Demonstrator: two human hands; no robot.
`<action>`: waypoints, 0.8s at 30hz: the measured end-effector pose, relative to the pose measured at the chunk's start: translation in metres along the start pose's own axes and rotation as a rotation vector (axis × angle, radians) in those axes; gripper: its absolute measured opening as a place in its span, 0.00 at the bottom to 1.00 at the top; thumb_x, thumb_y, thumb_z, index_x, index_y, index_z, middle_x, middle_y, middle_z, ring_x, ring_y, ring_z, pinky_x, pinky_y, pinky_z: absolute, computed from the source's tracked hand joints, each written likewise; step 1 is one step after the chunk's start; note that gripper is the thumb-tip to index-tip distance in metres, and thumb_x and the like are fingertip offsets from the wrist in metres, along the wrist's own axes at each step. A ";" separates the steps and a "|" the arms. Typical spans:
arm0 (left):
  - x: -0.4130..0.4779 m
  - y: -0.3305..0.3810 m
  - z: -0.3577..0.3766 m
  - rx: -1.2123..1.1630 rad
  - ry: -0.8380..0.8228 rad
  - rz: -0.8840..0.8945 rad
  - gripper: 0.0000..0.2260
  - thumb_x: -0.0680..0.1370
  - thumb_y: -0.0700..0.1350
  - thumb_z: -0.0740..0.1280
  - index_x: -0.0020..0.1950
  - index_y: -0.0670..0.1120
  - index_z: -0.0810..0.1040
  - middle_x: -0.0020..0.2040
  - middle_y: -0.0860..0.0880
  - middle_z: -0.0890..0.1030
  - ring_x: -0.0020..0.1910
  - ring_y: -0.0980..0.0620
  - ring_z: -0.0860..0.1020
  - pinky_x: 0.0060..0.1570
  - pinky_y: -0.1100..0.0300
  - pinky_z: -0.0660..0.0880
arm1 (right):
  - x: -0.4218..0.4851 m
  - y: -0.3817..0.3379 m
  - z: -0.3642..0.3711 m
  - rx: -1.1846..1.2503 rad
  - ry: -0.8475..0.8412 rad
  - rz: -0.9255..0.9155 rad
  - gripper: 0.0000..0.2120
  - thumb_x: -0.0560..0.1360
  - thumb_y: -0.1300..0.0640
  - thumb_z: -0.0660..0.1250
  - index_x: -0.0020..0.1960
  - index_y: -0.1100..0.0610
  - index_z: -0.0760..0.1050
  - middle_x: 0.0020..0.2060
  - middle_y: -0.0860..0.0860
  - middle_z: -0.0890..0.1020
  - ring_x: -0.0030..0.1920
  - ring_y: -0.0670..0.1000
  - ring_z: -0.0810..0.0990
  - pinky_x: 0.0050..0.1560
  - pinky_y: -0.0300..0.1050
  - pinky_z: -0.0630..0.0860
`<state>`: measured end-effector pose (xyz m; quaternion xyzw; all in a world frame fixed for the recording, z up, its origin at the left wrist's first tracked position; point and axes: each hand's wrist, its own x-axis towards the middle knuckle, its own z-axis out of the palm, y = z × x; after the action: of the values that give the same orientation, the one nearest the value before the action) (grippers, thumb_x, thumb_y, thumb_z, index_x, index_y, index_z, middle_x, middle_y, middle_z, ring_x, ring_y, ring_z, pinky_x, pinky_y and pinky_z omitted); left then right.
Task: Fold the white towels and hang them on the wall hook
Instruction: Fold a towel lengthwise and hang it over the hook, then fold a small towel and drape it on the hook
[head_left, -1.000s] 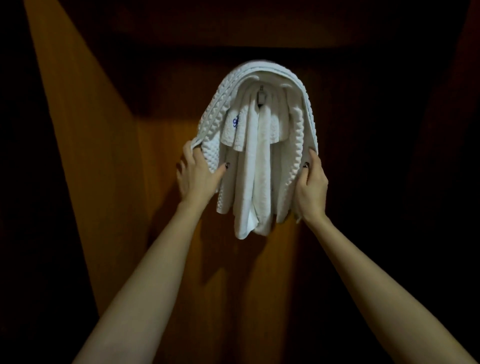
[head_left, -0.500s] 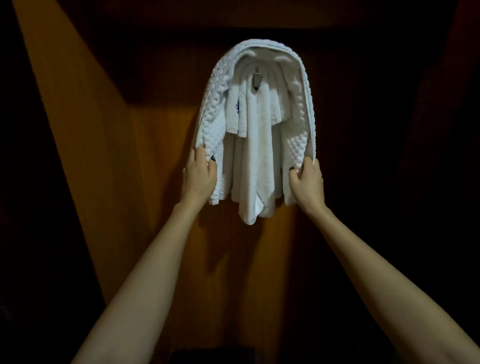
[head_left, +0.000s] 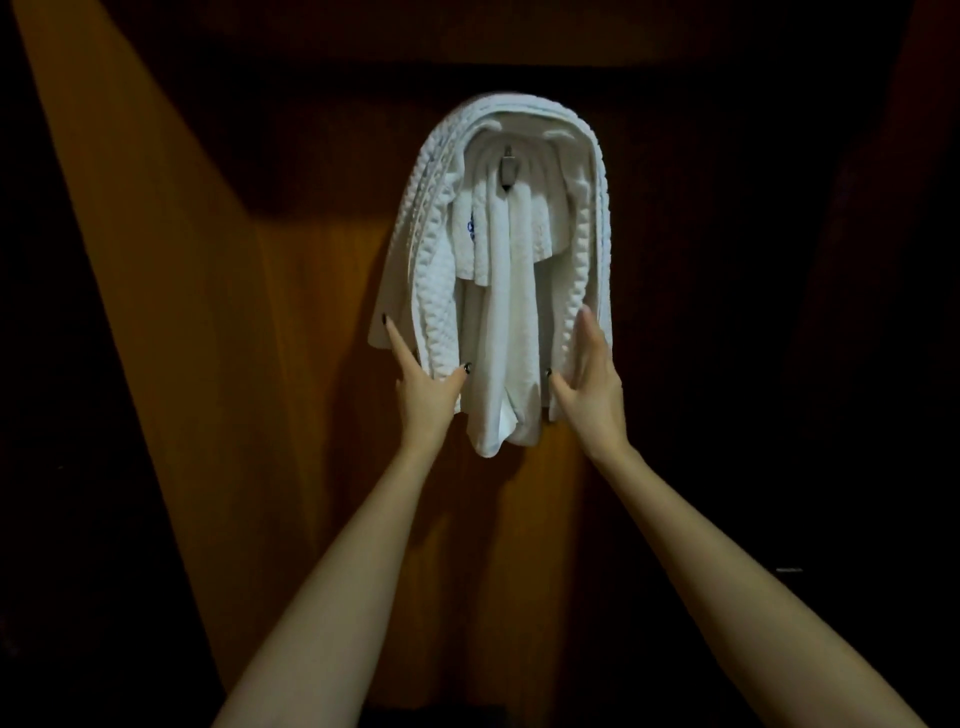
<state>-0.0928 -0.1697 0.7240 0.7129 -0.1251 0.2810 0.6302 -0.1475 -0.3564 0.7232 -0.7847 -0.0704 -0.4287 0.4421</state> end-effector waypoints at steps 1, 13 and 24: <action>0.003 -0.005 0.003 0.036 -0.027 -0.047 0.39 0.72 0.44 0.72 0.77 0.49 0.53 0.71 0.45 0.68 0.64 0.49 0.72 0.60 0.54 0.71 | -0.002 0.001 0.003 0.024 -0.010 0.005 0.41 0.75 0.61 0.66 0.75 0.31 0.48 0.76 0.43 0.61 0.72 0.41 0.64 0.66 0.35 0.68; 0.030 -0.026 0.012 0.069 -0.127 -0.123 0.15 0.78 0.42 0.65 0.63 0.36 0.73 0.58 0.40 0.79 0.56 0.45 0.77 0.46 0.61 0.70 | 0.013 0.014 0.012 -0.071 -0.082 -0.050 0.43 0.73 0.70 0.58 0.76 0.35 0.49 0.76 0.40 0.56 0.63 0.59 0.76 0.57 0.56 0.79; 0.012 -0.019 -0.027 0.127 -0.329 -0.088 0.22 0.79 0.48 0.65 0.70 0.44 0.66 0.65 0.46 0.75 0.57 0.53 0.74 0.50 0.60 0.70 | -0.005 -0.006 -0.015 -0.029 -0.262 0.063 0.37 0.75 0.66 0.59 0.75 0.37 0.53 0.69 0.53 0.70 0.31 0.47 0.80 0.28 0.42 0.77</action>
<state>-0.0797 -0.1382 0.7160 0.7923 -0.1770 0.1401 0.5668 -0.1627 -0.3631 0.7269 -0.8422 -0.0968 -0.3093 0.4308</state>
